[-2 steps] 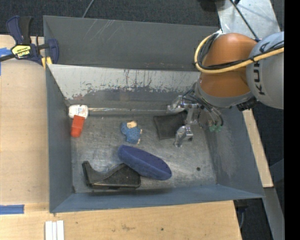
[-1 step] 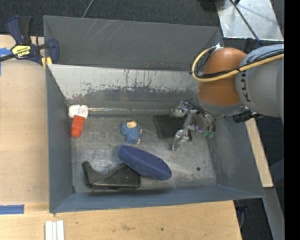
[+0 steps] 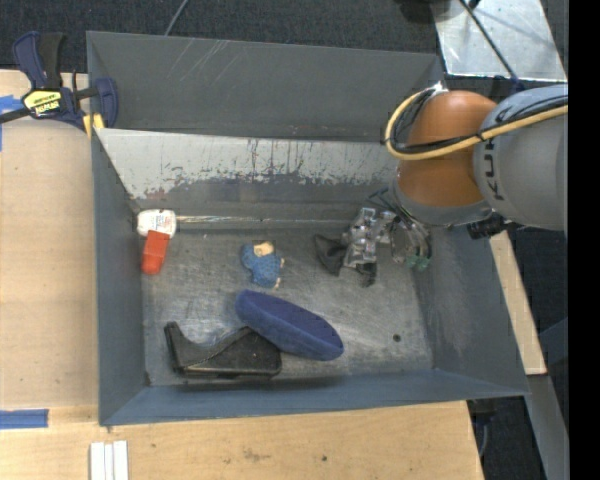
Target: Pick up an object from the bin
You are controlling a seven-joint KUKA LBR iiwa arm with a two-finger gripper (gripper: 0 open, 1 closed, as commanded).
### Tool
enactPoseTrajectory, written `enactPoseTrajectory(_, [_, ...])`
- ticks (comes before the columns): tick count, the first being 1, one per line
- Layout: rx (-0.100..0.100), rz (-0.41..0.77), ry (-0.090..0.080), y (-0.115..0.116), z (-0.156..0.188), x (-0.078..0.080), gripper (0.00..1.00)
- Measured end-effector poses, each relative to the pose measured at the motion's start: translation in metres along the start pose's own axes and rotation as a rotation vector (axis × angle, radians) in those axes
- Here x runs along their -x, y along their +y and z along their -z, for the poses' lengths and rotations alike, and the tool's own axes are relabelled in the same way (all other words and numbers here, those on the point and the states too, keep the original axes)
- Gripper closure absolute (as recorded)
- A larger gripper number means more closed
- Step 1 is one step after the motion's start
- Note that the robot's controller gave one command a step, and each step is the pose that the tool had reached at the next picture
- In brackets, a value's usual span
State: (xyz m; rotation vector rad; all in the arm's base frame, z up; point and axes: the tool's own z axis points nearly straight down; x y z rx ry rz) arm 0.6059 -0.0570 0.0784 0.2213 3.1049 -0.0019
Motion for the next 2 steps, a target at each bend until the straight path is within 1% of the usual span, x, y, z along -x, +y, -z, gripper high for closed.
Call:
enactPoseTrajectory(1, [0.000,-0.031,0.016,0.005,0.104,-0.008,1.00])
enactPoseTrajectory(2, [-0.001,-0.058,0.018,0.003,0.155,-0.001,1.00])
